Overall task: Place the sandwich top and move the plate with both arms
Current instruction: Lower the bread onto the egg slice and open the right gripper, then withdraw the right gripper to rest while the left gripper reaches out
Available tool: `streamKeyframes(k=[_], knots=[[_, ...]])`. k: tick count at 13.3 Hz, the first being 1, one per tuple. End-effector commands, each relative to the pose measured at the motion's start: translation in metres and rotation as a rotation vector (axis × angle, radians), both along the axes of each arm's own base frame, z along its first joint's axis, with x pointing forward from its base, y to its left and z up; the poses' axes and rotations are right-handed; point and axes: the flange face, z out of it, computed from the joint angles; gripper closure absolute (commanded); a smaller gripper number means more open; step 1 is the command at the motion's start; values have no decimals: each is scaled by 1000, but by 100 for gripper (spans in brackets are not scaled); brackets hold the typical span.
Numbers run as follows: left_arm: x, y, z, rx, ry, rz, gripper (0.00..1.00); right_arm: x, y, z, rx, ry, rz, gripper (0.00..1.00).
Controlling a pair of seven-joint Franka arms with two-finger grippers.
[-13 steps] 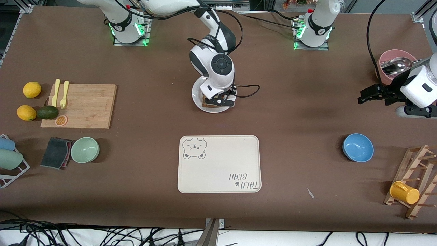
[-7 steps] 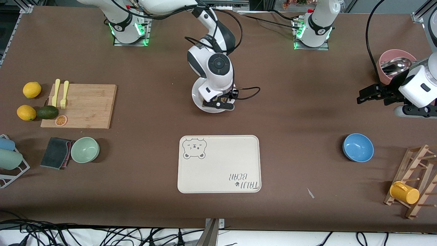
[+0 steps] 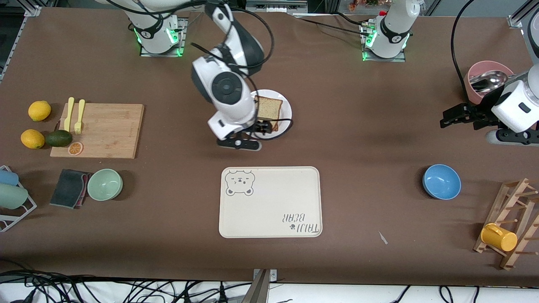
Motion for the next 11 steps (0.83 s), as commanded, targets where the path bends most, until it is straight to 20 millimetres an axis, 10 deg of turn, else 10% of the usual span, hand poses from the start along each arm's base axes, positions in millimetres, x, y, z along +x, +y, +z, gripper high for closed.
streamKeyframes(k=[1, 7, 11], knots=[[0, 2, 7, 4, 0, 5, 0, 18, -64, 38, -15, 35, 70, 0], [1, 6, 6, 6, 0, 11, 0, 60, -246, 114, 81, 48, 129, 0], [0, 5, 6, 4, 1, 11, 0, 59, -329, 167, 80, -50, 144, 0]])
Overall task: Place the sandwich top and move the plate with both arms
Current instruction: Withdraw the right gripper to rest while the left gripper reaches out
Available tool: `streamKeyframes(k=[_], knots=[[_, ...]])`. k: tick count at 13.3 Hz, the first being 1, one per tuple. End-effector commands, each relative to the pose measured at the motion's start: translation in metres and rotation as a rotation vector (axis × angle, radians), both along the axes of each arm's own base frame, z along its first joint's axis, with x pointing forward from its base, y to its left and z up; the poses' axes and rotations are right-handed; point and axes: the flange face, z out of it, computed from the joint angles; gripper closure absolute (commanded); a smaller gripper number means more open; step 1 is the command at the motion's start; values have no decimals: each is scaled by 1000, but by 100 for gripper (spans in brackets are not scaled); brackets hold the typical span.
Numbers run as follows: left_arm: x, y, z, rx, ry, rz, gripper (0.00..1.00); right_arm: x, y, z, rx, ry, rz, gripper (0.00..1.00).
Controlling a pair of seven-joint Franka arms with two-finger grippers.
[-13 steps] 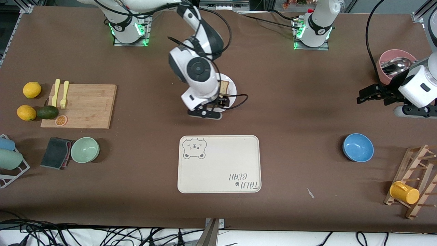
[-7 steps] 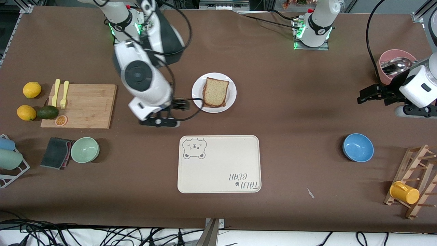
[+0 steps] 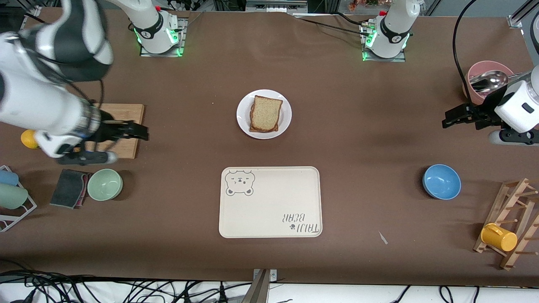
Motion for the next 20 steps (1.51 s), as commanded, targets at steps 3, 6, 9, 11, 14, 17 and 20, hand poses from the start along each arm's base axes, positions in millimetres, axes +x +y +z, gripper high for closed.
streamKeyframes(k=[3, 6, 9, 11, 14, 17, 20], knots=[[-2, 5, 5, 3, 4, 13, 0, -37, -38, 46, -100, -56, 32, 0], [-6, 9, -8, 6, 18, 19, 0, -47, -71, 60, -96, -78, -18, 0], [-5, 14, -26, 14, 21, 28, 0, -57, -86, 67, -121, -90, -40, 0], [-6, 13, -44, 16, 28, 29, 0, -68, -90, 68, -160, -111, -34, 0], [-12, 20, -81, 16, 41, 31, 0, -76, -100, 64, -147, -104, -59, 0], [-17, 3, -105, 4, 50, 17, 0, -77, -101, 65, -141, -92, -73, 0], [-32, -25, -141, 0, 43, -22, 0, -77, -103, 65, -137, -92, -68, 0]])
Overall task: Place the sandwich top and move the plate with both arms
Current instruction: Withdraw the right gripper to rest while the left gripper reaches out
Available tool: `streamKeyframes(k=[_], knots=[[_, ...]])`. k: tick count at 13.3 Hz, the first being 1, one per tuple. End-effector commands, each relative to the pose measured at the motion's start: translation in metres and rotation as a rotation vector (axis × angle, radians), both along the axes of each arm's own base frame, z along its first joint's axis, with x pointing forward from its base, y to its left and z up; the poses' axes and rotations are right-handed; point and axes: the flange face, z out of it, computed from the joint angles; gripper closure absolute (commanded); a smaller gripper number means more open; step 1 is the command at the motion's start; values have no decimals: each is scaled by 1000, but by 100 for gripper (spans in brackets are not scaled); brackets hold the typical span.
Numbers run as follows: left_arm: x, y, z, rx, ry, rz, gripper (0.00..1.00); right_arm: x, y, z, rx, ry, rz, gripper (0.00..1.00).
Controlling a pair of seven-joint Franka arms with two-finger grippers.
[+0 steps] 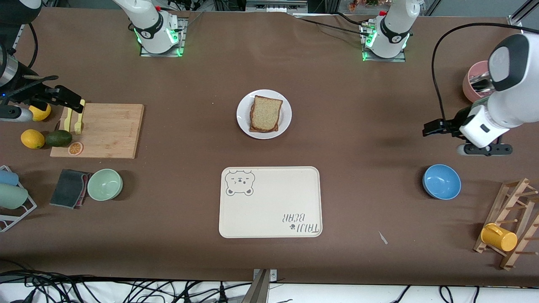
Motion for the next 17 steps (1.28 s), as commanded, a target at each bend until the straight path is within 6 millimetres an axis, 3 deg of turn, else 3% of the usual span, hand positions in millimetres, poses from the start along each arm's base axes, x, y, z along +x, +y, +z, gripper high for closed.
streamKeyframes(k=[1, 4, 6, 9, 12, 17], knots=[[-23, -22, -33, -36, -23, -10, 0, -8, -1, 5, 1, -10, -1, 0], [-38, -36, -72, -118, -27, 51, 0, -10, 3, 14, 0, -24, 12, 0], [-48, -65, -93, -124, -21, 14, 0, -10, 1, 14, 1, -21, 12, 0], [-66, -109, -127, -255, -30, 105, 0, -8, -8, 10, 2, -14, 27, 0], [-76, -162, -143, -320, -30, 105, 0, -10, -7, 12, 2, -7, 30, 0], [-89, -207, -179, -444, -26, 148, 0, -10, -5, 11, 17, -5, 30, 0]])
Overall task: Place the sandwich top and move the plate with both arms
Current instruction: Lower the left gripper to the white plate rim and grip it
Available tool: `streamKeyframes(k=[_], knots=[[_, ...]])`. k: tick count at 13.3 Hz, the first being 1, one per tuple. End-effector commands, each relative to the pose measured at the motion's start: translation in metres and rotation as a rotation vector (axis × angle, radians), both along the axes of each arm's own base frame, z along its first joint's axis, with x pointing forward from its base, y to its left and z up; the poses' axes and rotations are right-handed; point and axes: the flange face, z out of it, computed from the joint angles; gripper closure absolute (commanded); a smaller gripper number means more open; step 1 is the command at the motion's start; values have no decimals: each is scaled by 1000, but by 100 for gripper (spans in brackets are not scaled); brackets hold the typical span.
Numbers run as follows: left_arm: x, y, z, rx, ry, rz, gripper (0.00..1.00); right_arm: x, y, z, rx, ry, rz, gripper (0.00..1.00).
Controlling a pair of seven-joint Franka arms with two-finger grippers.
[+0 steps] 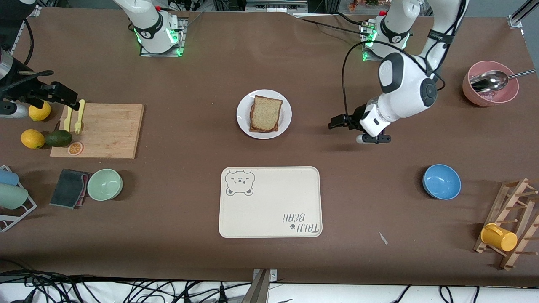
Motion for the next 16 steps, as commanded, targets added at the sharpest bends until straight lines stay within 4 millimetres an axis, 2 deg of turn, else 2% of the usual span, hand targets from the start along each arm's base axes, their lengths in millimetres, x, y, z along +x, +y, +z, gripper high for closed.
streamKeyframes(k=[1, 5, 9, 14, 16], knots=[[-7, -20, -24, -91, -24, 6, 0, -5, -2, 4, 14, 1, 9, 0], [-29, -53, -53, -294, -45, 42, 0, -6, -2, 4, 14, 3, 9, 0], [-60, -86, -85, -370, -43, 31, 1, -6, -2, 4, 14, 3, 9, 0], [-77, -95, -108, -405, -113, -39, 2, 3, -6, -2, 12, -23, 3, 0], [-80, -95, -115, -405, -117, -47, 2, -3, -13, 0, 14, 7, -11, 0]])
